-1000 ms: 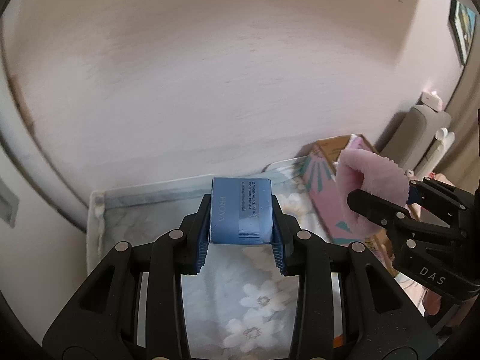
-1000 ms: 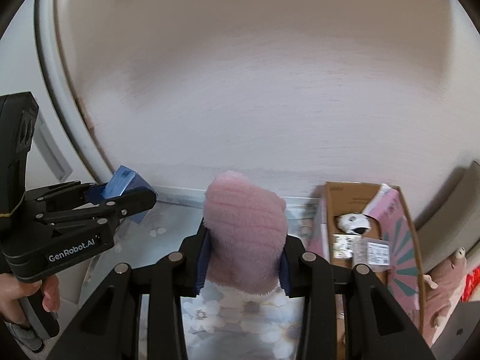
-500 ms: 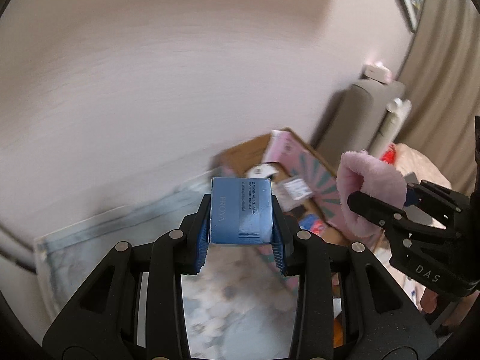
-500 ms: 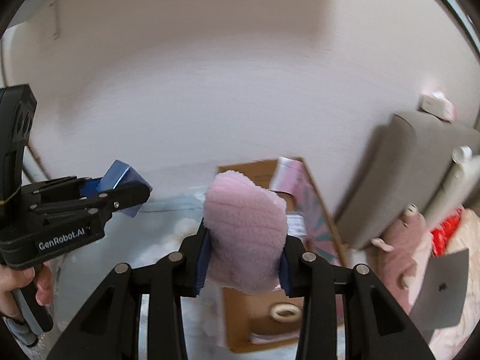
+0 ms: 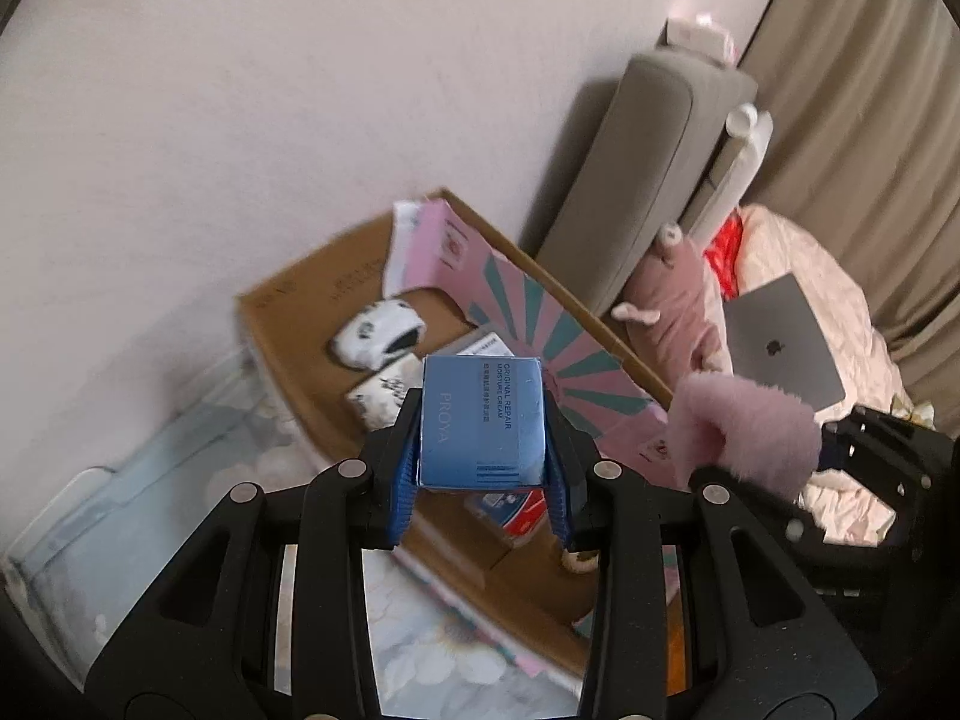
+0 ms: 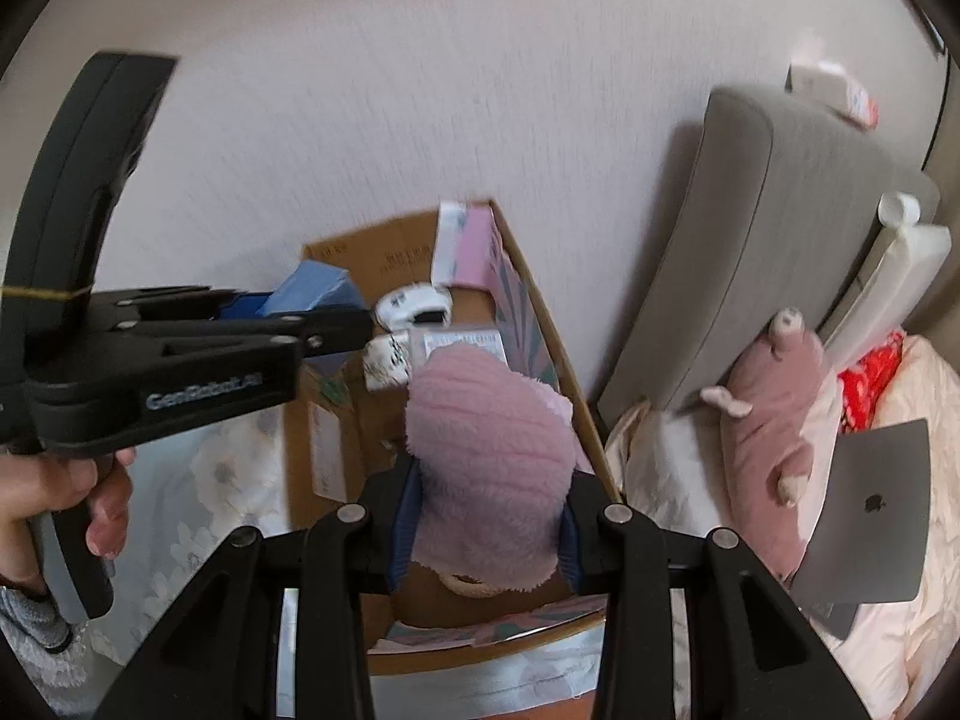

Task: Organize objects
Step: 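Carry the blue box and pink pouch over the cardboard box with both tools, then open both tools to drop the blue box and pink pouch into the box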

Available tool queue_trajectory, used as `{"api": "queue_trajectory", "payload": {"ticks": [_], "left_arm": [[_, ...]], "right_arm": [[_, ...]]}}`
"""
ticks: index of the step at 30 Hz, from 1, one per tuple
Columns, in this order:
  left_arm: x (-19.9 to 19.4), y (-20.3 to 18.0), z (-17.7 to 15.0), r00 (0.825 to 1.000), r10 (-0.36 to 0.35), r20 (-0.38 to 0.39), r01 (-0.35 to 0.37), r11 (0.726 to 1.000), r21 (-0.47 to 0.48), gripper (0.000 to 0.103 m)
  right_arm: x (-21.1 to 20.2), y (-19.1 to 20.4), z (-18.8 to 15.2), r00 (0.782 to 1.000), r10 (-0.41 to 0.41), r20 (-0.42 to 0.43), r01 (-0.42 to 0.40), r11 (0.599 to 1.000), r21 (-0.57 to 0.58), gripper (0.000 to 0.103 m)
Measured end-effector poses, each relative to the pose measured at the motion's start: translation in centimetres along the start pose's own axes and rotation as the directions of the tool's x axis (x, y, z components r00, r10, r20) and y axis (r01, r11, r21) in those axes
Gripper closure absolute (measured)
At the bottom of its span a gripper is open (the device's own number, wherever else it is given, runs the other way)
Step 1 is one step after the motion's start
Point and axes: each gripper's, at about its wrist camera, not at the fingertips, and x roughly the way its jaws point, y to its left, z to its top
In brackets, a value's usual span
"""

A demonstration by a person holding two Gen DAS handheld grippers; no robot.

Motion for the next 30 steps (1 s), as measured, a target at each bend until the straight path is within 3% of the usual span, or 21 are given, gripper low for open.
{"api": "queue_trajectory", "payload": {"ticks": [8, 18, 21, 23, 27, 29, 30], "left_arm": [[7.7, -1.0, -0.8, 0.988, 0.004, -0.152, 0.005, 0.998, 0.058, 0.071], [9.1, -0.3, -0.7, 0.983, 0.047, -0.177, -0.026, 0.992, 0.121, 0.071], [8.7, -0.4, -0.3, 0.983, 0.068, -0.172, -0.043, 0.988, 0.146, 0.071], [8.2, -0.6, 0.1, 0.983, 0.088, -0.160, -0.062, 0.984, 0.164, 0.070], [7.4, -0.7, 0.8, 0.984, 0.093, -0.151, -0.067, 0.984, 0.167, 0.067], [7.1, -0.5, 1.1, 0.985, 0.083, -0.149, -0.059, 0.986, 0.158, 0.054], [7.0, -0.5, 1.1, 0.986, 0.083, -0.147, -0.060, 0.986, 0.156, 0.025]], "right_arm": [[4.6, -0.7, -1.7, 0.991, 0.002, -0.131, -0.005, 1.000, -0.023, 0.068], [6.2, -0.3, -1.6, 0.979, 0.034, -0.199, -0.039, 0.999, -0.022, 0.067], [6.0, 0.3, -1.7, 0.975, 0.049, -0.217, -0.059, 0.997, -0.041, 0.049], [5.9, 0.6, -1.8, 0.974, 0.044, -0.220, -0.057, 0.997, -0.052, 0.020], [5.1, 0.7, -2.0, 0.984, 0.048, -0.169, -0.056, 0.997, -0.045, 0.002], [5.0, 0.8, -1.9, 0.986, 0.048, -0.160, -0.055, 0.998, -0.036, 0.002], [4.9, 0.7, -2.0, 0.987, 0.042, -0.154, -0.047, 0.998, -0.034, 0.002]]}}
